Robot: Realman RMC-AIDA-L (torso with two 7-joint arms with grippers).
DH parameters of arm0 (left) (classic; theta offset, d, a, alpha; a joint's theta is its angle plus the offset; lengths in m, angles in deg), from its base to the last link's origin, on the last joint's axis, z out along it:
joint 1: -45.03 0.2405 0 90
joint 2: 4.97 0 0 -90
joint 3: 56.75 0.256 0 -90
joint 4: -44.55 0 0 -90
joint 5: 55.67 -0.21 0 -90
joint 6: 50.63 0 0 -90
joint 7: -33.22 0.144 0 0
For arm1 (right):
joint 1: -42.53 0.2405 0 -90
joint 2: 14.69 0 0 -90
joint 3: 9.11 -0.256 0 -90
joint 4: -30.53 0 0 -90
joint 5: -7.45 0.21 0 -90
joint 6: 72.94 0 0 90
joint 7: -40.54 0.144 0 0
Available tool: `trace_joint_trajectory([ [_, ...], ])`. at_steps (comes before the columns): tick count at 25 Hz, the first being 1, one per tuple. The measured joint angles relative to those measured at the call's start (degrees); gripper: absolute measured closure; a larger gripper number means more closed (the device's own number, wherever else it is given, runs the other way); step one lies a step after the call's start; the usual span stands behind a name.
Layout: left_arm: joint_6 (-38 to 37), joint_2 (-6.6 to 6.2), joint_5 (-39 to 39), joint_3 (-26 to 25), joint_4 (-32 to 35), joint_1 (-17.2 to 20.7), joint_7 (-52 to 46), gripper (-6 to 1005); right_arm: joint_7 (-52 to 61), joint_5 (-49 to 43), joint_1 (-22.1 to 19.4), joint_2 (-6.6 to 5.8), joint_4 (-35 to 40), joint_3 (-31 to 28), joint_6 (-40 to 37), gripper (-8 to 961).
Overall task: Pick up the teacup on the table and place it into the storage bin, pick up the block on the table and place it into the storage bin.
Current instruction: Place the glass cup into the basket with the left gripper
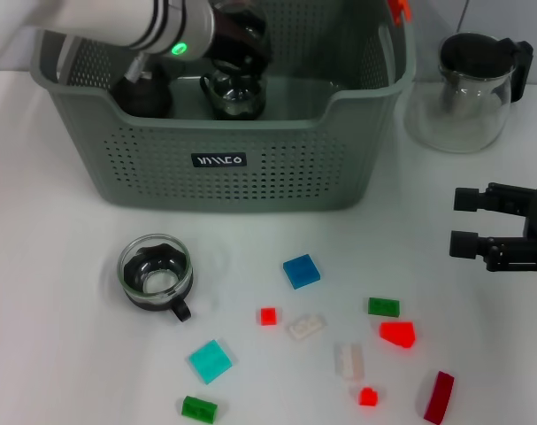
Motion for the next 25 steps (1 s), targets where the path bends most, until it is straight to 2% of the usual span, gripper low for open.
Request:
trace_joint_trajectory([
  [10,8.84,0.76,-0.23,5.59,-5.44,-0.8,0.36,860,0.0,0.01,0.08,0.18,-0.03,0.0,0.19,37],
  [16,10.29,1.32,-0.26,7.5,-5.57,-0.62,0.51,851,0.0,0.01,0.18,0.24,-0.03,0.01,0.3,37],
  [25,11.77,1.44,-0.26,9.43,-5.63,-0.41,0.53,837,0.0,0.01,0.21,0.27,-0.03,-0.06,0.43,36],
])
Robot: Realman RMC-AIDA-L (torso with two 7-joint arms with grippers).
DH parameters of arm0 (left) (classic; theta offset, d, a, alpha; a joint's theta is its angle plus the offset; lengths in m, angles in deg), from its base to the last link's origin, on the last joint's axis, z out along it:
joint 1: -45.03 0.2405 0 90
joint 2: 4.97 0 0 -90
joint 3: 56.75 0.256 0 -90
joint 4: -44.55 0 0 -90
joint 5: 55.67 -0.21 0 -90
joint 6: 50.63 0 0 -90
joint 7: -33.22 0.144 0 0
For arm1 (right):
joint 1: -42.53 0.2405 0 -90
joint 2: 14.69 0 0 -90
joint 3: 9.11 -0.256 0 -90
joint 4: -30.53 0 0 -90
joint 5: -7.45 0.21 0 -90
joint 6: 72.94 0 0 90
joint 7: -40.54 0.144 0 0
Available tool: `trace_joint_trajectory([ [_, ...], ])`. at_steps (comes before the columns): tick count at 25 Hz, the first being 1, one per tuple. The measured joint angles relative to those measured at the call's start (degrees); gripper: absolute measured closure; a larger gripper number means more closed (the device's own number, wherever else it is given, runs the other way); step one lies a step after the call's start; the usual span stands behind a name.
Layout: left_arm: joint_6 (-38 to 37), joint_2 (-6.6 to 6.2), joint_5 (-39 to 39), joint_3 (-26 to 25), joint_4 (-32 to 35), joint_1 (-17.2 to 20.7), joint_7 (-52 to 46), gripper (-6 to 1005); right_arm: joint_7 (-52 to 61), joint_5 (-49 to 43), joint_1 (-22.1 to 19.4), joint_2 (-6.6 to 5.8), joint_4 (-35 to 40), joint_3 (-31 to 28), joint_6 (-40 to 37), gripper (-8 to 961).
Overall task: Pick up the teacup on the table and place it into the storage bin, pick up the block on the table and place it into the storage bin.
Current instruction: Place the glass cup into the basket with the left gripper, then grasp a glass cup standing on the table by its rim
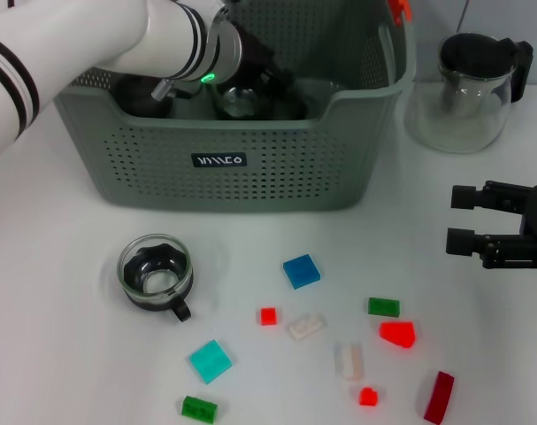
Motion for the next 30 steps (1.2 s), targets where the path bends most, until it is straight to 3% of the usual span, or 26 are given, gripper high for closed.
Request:
trace_joint_trajectory([
  [2,0.01,-0.09,0.0,-0.17,0.01,0.01,0.0,622,0.0,0.0,0.0,0.0,0.0,-0.02,0.02,36],
  [8,0.42,0.08,0.41,-4.21,3.73,1.71,-0.91,483,-0.2,0.0,-0.05,0.0,0.0,-0.41,0.03,37],
  [13,-4.96,0.71,5.35,-10.35,13.43,5.35,-2.02,368,-0.35,0.0,-0.08,0.07,0.0,-0.99,0.11,37],
  [18,-19.16,-0.8,24.86,-12.38,24.45,11.4,1.45,165,-0.35,0.0,-0.05,0.03,0.04,-1.21,0.13,36],
  [22,-39.97,-1.93,43.43,-15.88,28.82,16.43,12.57,155,-0.42,0.0,-0.01,-0.05,0.08,-1.39,0.13,36],
  [26,-58.24,-2.16,47.26,-20.42,30.55,19.59,20.58,150,-0.47,0.0,-0.05,-0.17,0.03,-1.49,0.12,36],
  [30,-65.91,-1.76,44.5,-21.5,32.37,22.35,24.79,151,-0.52,-0.03,-0.03,-0.18,-0.07,-1.48,0.1,36],
])
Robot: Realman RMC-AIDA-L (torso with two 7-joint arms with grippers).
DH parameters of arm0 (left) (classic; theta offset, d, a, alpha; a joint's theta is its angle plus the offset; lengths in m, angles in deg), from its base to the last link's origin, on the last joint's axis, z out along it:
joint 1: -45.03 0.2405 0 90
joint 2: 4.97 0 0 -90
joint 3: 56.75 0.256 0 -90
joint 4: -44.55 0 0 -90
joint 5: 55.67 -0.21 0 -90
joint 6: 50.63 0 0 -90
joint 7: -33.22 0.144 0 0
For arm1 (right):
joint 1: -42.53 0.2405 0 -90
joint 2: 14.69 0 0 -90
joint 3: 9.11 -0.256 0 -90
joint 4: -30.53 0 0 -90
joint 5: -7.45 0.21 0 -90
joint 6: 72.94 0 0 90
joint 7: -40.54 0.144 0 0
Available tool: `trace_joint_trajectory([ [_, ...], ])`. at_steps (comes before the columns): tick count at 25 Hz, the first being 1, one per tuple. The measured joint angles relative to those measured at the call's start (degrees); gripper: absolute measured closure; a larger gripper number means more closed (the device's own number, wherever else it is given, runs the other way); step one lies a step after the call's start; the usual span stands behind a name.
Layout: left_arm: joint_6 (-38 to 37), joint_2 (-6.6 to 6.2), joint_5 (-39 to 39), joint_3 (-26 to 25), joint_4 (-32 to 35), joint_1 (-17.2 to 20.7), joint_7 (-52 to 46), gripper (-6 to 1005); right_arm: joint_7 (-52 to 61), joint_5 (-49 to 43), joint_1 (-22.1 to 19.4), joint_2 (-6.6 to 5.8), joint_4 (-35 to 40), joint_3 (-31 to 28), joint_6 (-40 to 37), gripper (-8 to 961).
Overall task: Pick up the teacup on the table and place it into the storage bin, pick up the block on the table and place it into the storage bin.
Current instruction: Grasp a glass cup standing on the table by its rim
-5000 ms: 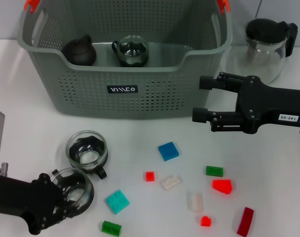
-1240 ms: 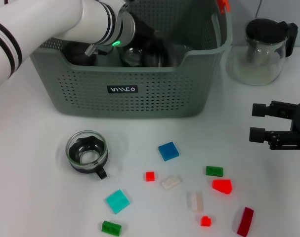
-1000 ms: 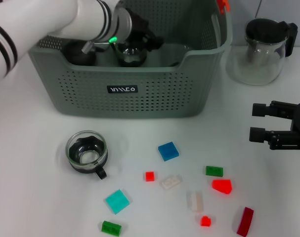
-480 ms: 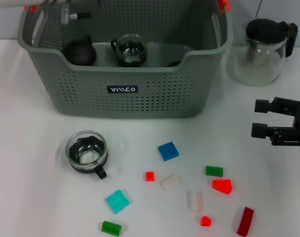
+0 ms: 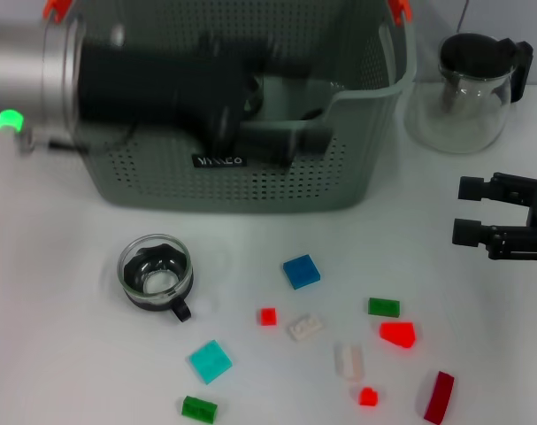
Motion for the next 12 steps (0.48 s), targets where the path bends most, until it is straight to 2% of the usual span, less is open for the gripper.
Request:
trace_joint_trajectory([
  [2,-3.89,1.25,-5.57,-0.12,2.5,3.67,6.62,151,-0.01,-0.03,0.04,0.05,-0.01,0.15,0.0,36],
  [6,-3.59,3.06,-15.07,0.18,5.34,7.58,14.3,151,-0.08,-0.11,0.14,0.34,-0.06,0.24,0.02,36],
  [12,-3.02,3.28,-18.85,-2.0,5.12,10.92,20.85,152,0.08,-0.16,-0.1,1.03,-0.2,0.05,0.7,37],
])
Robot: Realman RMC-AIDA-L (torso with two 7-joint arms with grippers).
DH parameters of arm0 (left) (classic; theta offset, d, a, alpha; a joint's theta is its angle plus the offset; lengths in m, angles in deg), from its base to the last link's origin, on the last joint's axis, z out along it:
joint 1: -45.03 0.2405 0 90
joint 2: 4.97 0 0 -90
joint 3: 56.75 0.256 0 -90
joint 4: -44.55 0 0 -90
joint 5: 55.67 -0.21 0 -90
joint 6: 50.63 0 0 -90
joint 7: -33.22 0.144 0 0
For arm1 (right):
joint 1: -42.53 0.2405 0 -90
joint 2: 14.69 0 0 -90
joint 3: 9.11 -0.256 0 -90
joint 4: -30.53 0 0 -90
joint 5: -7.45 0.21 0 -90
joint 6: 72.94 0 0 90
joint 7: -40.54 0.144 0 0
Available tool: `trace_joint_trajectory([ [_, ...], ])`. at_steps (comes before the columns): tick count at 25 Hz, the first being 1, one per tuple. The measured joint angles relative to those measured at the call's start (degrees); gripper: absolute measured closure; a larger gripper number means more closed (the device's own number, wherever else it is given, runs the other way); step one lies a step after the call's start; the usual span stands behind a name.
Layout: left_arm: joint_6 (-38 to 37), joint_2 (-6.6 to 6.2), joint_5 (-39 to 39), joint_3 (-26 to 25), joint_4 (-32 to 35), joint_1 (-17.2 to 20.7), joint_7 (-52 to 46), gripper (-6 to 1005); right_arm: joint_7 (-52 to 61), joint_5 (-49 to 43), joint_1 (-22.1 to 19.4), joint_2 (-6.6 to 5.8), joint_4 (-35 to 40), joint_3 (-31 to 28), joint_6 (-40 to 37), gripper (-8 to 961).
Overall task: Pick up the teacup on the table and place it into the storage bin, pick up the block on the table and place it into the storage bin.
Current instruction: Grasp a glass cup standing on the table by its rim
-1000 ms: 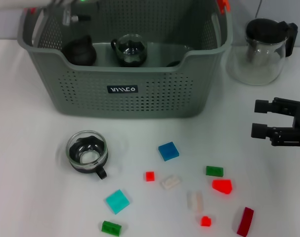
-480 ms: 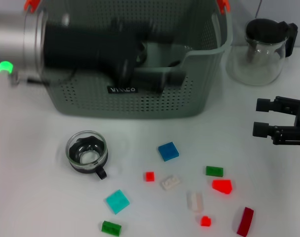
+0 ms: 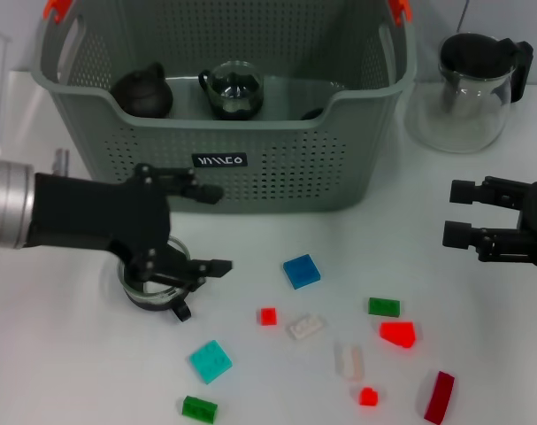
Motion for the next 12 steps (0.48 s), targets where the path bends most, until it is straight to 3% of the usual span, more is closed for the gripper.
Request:
trace_joint_trajectory([
  [12,3.9,0.21,-13.71,-1.63,-0.5,1.5,3.51,153,-0.2,0.0,-0.41,0.97,-1.32,0.03,1.54,36],
])
